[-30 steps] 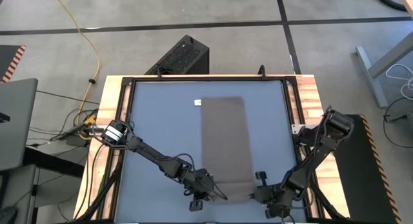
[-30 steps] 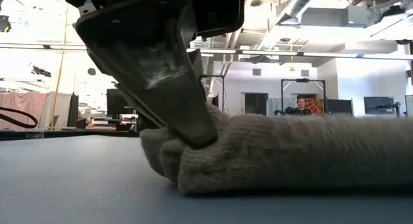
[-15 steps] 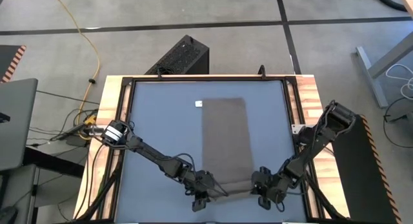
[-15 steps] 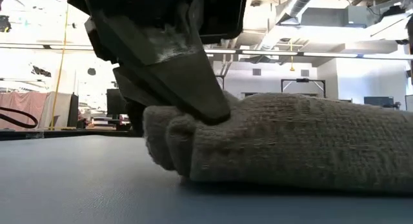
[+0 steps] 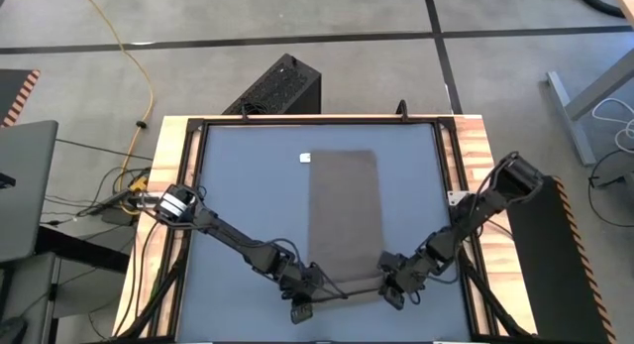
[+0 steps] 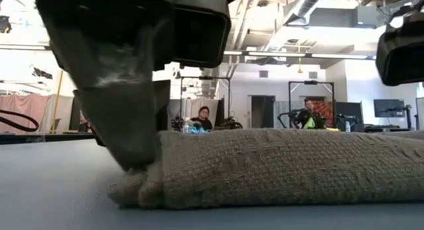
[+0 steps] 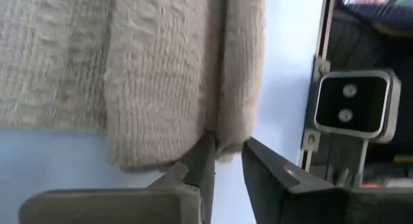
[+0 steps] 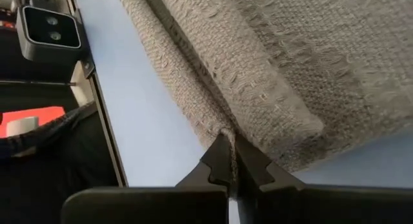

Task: Roll towel into tight, uniform cylinder
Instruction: Roll the gray towel

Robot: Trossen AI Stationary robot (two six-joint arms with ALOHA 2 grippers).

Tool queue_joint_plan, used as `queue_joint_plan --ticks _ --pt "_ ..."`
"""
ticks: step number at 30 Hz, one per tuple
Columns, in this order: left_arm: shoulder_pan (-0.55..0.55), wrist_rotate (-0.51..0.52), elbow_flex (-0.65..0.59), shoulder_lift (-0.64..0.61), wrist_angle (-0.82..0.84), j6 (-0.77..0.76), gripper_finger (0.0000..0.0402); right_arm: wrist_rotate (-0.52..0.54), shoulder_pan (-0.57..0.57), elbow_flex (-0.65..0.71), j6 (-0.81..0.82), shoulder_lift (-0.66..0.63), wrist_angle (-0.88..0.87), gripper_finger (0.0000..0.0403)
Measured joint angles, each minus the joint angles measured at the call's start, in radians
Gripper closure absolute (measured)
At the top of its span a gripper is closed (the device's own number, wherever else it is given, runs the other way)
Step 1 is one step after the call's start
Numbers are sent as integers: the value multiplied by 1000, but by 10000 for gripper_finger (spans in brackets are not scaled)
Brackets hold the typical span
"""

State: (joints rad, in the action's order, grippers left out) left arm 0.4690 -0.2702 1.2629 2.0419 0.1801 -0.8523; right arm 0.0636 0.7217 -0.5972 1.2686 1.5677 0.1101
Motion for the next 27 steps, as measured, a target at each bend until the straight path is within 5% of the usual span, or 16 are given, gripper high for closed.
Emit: queue_joint_plan --ticks 8,12,17,21,27 --pt "21 65 13 -99 162 146 331 -34 -37 1 19 0 -7 382" --pt "57 285 16 -187 163 289 334 -40 -37 1 41 0 -5 382" --pt "117 537 16 -179 -105 593 332 -45 -47 2 59 0 -2 382" --pt "122 537 16 -121 -239 720 313 -46 -50 2 60 0 -1 381" --pt "117 545 14 -109 -175 670 253 -45 -50 2 60 1 -1 381"
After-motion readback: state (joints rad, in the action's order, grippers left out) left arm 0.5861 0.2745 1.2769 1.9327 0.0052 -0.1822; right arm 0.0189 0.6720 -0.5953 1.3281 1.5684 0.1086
